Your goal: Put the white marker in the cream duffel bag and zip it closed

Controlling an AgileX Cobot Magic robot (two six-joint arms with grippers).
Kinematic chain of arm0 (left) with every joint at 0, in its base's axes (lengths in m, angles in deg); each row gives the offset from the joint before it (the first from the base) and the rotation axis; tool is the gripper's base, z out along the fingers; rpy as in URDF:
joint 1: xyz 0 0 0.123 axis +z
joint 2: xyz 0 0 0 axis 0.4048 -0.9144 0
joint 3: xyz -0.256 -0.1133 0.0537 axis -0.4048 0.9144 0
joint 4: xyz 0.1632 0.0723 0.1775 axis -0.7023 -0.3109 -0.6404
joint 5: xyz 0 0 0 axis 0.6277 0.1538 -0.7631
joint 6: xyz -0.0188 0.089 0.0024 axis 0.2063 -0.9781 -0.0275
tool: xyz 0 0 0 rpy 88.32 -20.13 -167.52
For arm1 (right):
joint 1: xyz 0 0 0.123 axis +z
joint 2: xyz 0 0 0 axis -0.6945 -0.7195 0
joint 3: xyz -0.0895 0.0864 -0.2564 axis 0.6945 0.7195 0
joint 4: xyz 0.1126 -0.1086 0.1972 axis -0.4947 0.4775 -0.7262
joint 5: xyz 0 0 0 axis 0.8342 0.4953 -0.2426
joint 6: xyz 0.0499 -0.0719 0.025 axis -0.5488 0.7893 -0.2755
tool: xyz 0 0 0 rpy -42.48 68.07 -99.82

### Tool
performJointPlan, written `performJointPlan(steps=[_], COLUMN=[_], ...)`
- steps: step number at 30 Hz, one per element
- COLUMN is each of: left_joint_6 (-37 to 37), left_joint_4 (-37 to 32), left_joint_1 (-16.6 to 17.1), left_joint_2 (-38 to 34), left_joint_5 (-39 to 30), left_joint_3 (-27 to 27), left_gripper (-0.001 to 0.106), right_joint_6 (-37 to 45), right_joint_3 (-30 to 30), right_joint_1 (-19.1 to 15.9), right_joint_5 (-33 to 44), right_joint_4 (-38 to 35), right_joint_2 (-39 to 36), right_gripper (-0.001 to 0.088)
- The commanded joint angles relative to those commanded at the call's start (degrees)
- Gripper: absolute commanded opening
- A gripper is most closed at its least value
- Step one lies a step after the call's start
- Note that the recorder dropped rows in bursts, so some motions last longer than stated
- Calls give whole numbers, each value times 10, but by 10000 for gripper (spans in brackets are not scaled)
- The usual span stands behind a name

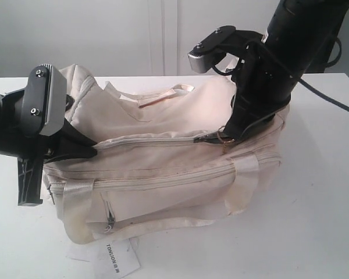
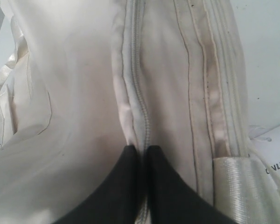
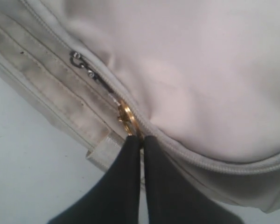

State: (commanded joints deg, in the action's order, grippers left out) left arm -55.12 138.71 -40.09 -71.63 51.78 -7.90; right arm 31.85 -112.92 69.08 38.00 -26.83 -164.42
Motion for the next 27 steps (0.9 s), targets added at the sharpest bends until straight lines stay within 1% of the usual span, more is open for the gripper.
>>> performJointPlan(steps=[3, 4, 6, 9, 11, 13, 14, 16, 19, 21, 24, 26, 27], left_joint_6=[0, 0, 0, 0, 0, 1, 6, 27, 48, 53, 49, 26, 19], left_joint_4=[4, 9, 19, 32, 39, 49, 60, 78, 102, 136, 220, 291, 307], left_joint_1=[0, 0, 0, 0, 0, 0, 0, 0, 0, 0, 0, 0, 0], left_joint_2=[0, 0, 0, 0, 0, 1, 2, 9, 29, 41, 60, 63, 61], left_joint_5=[-1, -2, -2, 0, 2, 2, 2, 1, -2, -14, -62, -114, -136], left_joint_3=[0, 0, 0, 0, 0, 0, 0, 0, -1, -4, -4, -6, -6], left_gripper=[1, 17, 91, 285, 439, 540, 573, 598, 602, 602, 602, 602, 602], right_joint_6=[5, 5, 5, 5, 5, 5, 5, 5, 5, 5, 7, 7, 7], right_joint_3=[0, 0, 0, 0, 0, 0, 0, 0, 0, 0, 0, 0, 0], right_joint_1=[0, 0, 0, 0, 0, 0, 0, 0, 0, 0, 0, 0, 0], right_joint_5=[0, 0, 0, 0, 0, 0, 0, 0, 0, 0, 0, -7, -9], right_joint_4=[-20, -21, -24, -24, -24, -24, -24, -24, -25, -26, -26, -26, -26], right_joint_2=[0, 0, 0, 0, 0, 0, 0, 0, 0, 0, 0, 0, 0], right_gripper=[0, 0, 0, 0, 0, 0, 0, 0, 0, 0, 0, 0, 0])
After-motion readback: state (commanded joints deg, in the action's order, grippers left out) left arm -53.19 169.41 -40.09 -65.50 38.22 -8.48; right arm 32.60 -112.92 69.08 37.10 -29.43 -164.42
